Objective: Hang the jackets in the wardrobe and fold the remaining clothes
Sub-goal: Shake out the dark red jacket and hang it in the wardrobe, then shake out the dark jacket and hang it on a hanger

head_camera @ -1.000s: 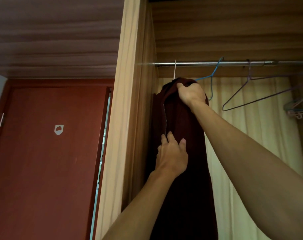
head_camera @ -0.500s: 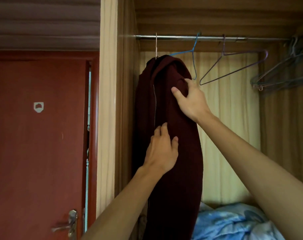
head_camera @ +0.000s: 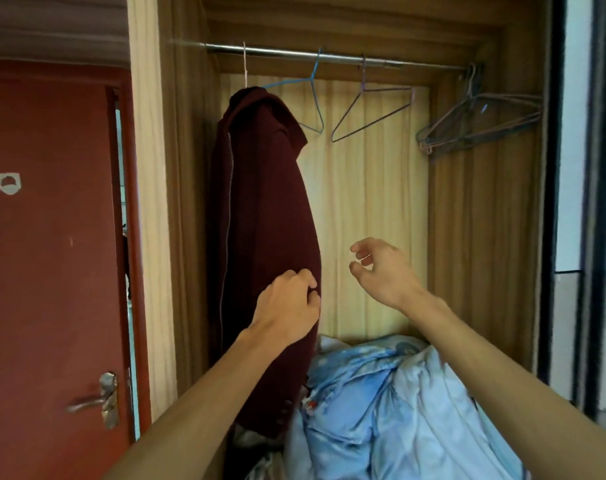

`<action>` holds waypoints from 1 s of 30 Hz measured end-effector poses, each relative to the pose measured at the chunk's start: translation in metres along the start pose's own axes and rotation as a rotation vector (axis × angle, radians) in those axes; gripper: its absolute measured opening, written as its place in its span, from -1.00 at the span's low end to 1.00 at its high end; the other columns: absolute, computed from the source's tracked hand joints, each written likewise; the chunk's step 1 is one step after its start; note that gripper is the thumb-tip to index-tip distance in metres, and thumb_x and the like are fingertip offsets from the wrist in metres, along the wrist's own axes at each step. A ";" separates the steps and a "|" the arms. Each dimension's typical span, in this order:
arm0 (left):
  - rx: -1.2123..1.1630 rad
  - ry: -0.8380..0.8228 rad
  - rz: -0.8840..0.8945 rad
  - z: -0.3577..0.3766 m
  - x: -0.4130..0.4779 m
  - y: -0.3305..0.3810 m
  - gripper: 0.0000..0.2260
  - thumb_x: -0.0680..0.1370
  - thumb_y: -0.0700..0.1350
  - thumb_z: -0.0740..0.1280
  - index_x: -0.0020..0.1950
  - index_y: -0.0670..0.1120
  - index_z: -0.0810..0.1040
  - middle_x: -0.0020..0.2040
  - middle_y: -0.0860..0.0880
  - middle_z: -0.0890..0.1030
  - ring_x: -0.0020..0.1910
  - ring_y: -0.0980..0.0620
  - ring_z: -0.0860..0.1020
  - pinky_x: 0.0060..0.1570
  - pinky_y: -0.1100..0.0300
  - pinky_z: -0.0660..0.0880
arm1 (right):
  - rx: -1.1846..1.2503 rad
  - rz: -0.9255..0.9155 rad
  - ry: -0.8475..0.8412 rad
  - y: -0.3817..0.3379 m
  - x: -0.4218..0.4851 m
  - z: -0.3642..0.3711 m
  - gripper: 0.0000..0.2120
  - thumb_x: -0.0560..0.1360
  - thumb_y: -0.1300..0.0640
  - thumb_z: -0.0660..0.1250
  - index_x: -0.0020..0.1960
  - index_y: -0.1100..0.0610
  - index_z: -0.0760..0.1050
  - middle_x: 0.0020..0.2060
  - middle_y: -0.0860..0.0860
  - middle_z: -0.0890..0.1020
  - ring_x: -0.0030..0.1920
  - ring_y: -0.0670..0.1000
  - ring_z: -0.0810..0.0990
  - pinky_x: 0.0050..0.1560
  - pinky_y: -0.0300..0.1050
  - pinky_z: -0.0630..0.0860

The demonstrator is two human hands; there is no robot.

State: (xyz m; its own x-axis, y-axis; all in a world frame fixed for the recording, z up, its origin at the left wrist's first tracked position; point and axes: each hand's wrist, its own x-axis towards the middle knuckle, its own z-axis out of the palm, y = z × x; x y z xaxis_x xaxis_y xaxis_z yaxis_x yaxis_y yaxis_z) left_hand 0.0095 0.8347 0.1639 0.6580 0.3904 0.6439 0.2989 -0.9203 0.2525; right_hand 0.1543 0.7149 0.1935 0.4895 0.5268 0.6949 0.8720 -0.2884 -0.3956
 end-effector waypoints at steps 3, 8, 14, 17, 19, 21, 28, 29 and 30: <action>0.015 -0.117 -0.008 0.011 -0.026 0.021 -0.81 0.60 -0.06 0.23 0.15 -0.02 0.58 0.12 -0.03 0.63 0.06 -0.09 0.60 0.03 -0.01 0.55 | -0.029 0.080 -0.073 0.019 -0.049 -0.022 -0.68 0.55 0.11 0.33 0.29 0.12 0.50 0.12 0.03 0.61 0.08 -0.01 0.57 0.08 -0.21 0.44; -0.017 -0.294 -0.011 0.021 -0.061 0.059 -0.81 0.59 -0.06 0.23 0.13 -0.04 0.57 0.11 -0.09 0.64 0.07 -0.16 0.60 0.04 -0.01 0.55 | -0.051 0.222 -0.146 0.041 -0.120 -0.061 -0.65 0.54 0.12 0.34 0.31 0.13 0.51 0.14 0.05 0.64 0.17 0.03 0.59 0.20 -0.14 0.48; -0.081 -0.374 0.060 0.027 -0.086 0.097 -0.73 0.59 -0.02 0.25 0.26 0.01 0.56 0.23 -0.12 0.61 0.21 -0.17 0.57 0.16 0.03 0.52 | -0.168 0.284 -0.104 0.040 -0.180 -0.109 -0.70 0.55 0.14 0.36 0.26 0.18 0.55 0.14 0.09 0.64 0.17 0.12 0.58 0.18 -0.10 0.45; -0.108 -0.396 0.099 0.027 -0.094 0.105 -0.73 0.58 -0.03 0.25 0.26 0.03 0.56 0.26 -0.12 0.60 0.22 -0.17 0.56 0.11 0.09 0.49 | -0.237 0.332 -0.103 0.032 -0.204 -0.123 -0.72 0.56 0.09 0.36 0.24 0.15 0.55 0.12 0.06 0.63 0.14 0.11 0.59 0.15 -0.08 0.48; -0.136 -0.404 0.138 0.029 -0.099 0.105 -0.75 0.58 -0.03 0.26 0.22 0.02 0.58 0.25 -0.11 0.61 0.23 -0.16 0.56 0.13 0.08 0.50 | -0.267 0.386 -0.098 0.021 -0.220 -0.130 -0.70 0.56 0.06 0.35 0.26 0.13 0.53 0.14 0.05 0.63 0.15 0.11 0.59 0.16 -0.04 0.50; -0.175 -0.420 0.185 0.032 -0.102 0.103 -0.76 0.57 -0.04 0.28 0.21 0.00 0.60 0.24 -0.10 0.62 0.26 -0.13 0.55 0.17 0.07 0.50 | -0.313 0.429 -0.060 0.008 -0.233 -0.133 -0.72 0.56 0.08 0.34 0.24 0.14 0.54 0.13 0.07 0.64 0.14 0.12 0.60 0.15 -0.03 0.52; -0.291 -0.529 0.352 0.046 -0.126 0.100 -0.79 0.53 -0.01 0.31 0.14 0.05 0.60 0.17 -0.09 0.65 0.16 -0.12 0.59 0.14 0.05 0.52 | -0.418 0.591 -0.002 -0.041 -0.295 -0.132 -0.69 0.58 0.13 0.32 0.30 0.18 0.51 0.19 0.09 0.62 0.15 0.08 0.58 0.16 -0.09 0.51; -0.309 -0.548 0.381 0.046 -0.133 0.103 -0.79 0.53 -0.01 0.30 0.14 0.05 0.60 0.13 -0.09 0.67 0.14 -0.12 0.60 0.12 0.05 0.52 | -0.435 0.622 0.004 -0.046 -0.306 -0.134 -0.68 0.58 0.14 0.32 0.31 0.18 0.50 0.21 0.09 0.61 0.17 0.08 0.57 0.19 -0.09 0.51; -0.331 -0.568 0.411 0.046 -0.140 0.106 -0.79 0.53 -0.01 0.30 0.14 0.05 0.60 0.10 -0.08 0.68 0.12 -0.11 0.61 0.11 0.05 0.53 | -0.446 0.660 0.017 -0.052 -0.317 -0.136 -0.66 0.58 0.14 0.32 0.34 0.18 0.49 0.23 0.09 0.60 0.19 0.07 0.56 0.22 -0.09 0.49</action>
State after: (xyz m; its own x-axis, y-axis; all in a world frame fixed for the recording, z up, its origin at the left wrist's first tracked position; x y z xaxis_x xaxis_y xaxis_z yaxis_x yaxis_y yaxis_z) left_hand -0.0190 0.6839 0.0677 0.9516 -0.1128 0.2860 -0.2092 -0.9193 0.3332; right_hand -0.0457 0.4540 0.0754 0.9031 0.1244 0.4111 0.3209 -0.8317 -0.4532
